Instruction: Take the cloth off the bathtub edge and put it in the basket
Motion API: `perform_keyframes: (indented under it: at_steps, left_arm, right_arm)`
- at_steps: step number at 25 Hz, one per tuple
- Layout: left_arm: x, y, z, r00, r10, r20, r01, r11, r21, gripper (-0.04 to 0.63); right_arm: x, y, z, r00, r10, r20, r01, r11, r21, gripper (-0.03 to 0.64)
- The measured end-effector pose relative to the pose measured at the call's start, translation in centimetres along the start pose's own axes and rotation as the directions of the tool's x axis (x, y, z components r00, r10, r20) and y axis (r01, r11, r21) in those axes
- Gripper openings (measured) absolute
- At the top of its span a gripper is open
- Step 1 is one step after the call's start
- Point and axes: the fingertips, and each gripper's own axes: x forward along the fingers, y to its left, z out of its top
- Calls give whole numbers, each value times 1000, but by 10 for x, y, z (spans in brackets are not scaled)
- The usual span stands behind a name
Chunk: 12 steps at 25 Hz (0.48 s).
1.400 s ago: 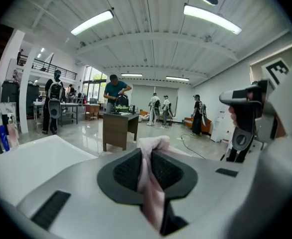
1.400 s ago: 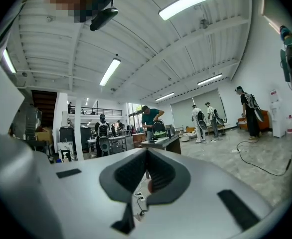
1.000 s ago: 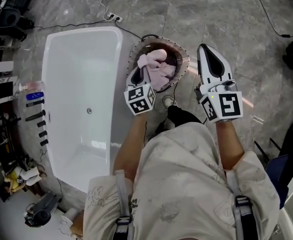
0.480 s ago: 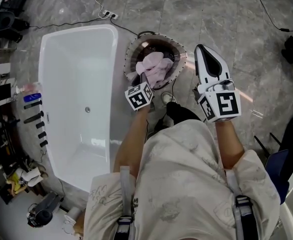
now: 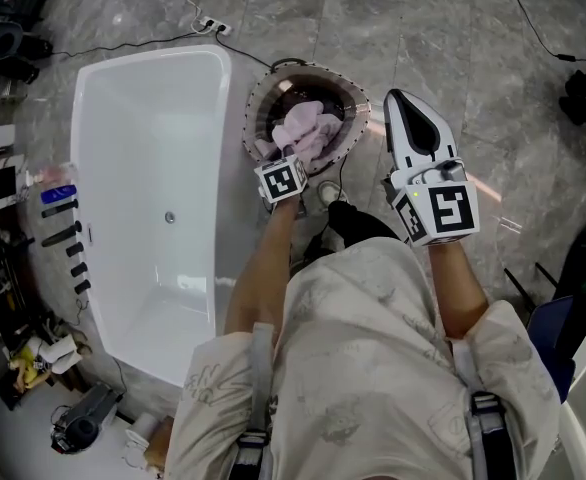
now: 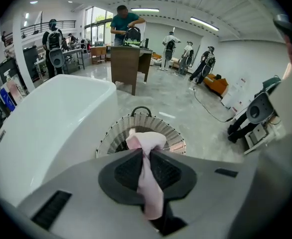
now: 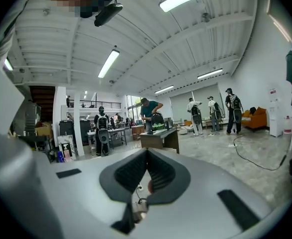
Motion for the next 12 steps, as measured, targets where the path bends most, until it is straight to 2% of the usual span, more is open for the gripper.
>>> perform_keyframes:
  at_steps: [7,12]
  left_arm:
    - [3,-6,2,1000,-12,-28,12,1000,-2,41]
    - [4,1,-3,997,56,-53,-57,998,-20,57]
  right_arm:
    - [-1,2,0,1000,-1,-11,1,1000,-1,-11]
    - [-3,1,-2,1000,2,-11,-2,1000,-9,-11]
